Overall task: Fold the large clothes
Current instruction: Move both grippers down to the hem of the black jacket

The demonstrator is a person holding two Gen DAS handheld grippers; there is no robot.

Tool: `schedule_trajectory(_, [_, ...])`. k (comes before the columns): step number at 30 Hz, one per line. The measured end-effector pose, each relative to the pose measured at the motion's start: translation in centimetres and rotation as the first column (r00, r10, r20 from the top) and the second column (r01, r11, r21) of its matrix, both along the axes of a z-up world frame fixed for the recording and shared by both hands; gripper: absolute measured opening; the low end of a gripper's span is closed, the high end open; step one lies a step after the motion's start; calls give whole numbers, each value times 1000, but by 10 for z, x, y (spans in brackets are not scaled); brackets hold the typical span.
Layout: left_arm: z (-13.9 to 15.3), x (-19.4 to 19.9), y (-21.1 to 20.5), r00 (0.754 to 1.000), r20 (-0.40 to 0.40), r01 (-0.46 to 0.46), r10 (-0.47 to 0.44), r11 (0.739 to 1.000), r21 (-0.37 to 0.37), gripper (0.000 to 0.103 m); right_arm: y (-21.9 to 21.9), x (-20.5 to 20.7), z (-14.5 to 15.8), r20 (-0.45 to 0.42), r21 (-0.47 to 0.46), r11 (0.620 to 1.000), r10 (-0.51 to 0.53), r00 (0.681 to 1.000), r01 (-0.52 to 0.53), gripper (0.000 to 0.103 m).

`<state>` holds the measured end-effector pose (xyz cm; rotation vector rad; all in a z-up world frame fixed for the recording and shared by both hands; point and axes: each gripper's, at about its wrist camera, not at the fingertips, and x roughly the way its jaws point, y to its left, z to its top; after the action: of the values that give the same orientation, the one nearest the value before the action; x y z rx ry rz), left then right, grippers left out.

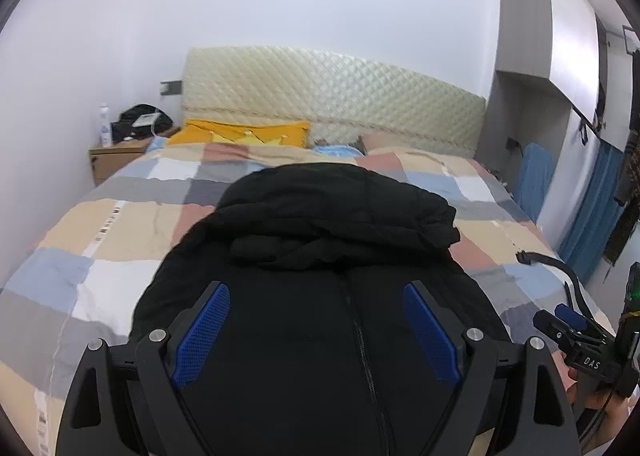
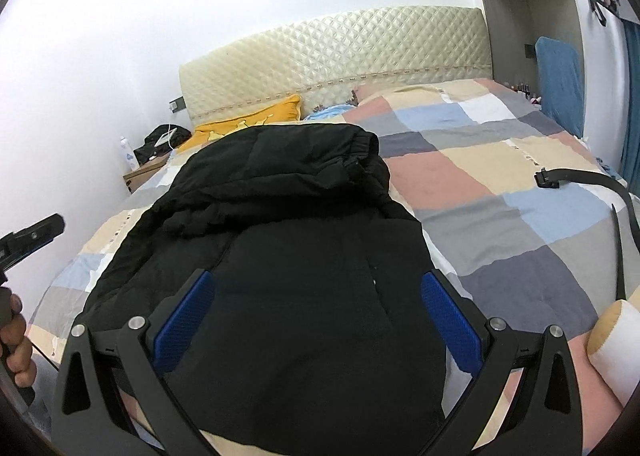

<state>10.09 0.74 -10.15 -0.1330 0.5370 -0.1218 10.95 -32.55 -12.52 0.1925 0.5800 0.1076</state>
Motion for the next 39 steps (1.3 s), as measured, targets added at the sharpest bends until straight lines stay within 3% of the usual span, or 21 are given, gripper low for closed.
schedule_trajectory(5, [-7, -10, 14, 999, -15, -42, 42, 999, -1, 89, 3, 3, -2, -44, -14, 1000, 10, 999, -11, 103])
schedule_trajectory(10, [-5, -13, 42, 998, -34, -51, 50, 999, -7, 89, -3, 20, -7, -157, 55, 996, 82, 984, -74, 103])
schedule_trajectory(14, [2, -8, 70, 995, -50, -86, 84, 996, -36, 89, -7, 36, -4, -203, 12, 992, 127, 971, -127, 103])
schedule_trajectory(17, [4, 2, 87, 993, -76, -95, 92, 994, -47, 89, -21, 54, -8, -294, 53, 984, 179, 939, -171, 103])
schedule_trajectory(22, [0, 29, 125, 970, -113, -219, 215, 975, -27, 89, -42, 74, -20, -420, 17, 972, 221, 880, -235, 103])
schedule_trajectory(27, [-18, 59, 154, 941, -235, -254, 241, 967, -24, 89, -74, 93, -56, -557, 178, 971, 232, 798, -159, 103])
schedule_trajectory(29, [-31, 68, 167, 927, -287, -272, 240, 959, -76, 89, -84, 97, -80, -610, 287, 952, 264, 747, -102, 103])
schedule_trajectory(31, [-49, 79, 181, 894, -374, -306, 245, 945, -112, 89, -92, 99, -96, -645, 347, 937, 272, 714, -43, 103])
schedule_trajectory(36, [-83, 88, 197, 846, -512, -268, 148, 948, -170, 89, -98, 95, -108, -696, 343, 939, 232, 679, 31, 103])
schedule_trajectory(39, [-108, 91, 207, 791, -610, -217, 34, 949, -228, 89, -86, 96, -115, -712, 352, 936, 271, 647, -3, 103])
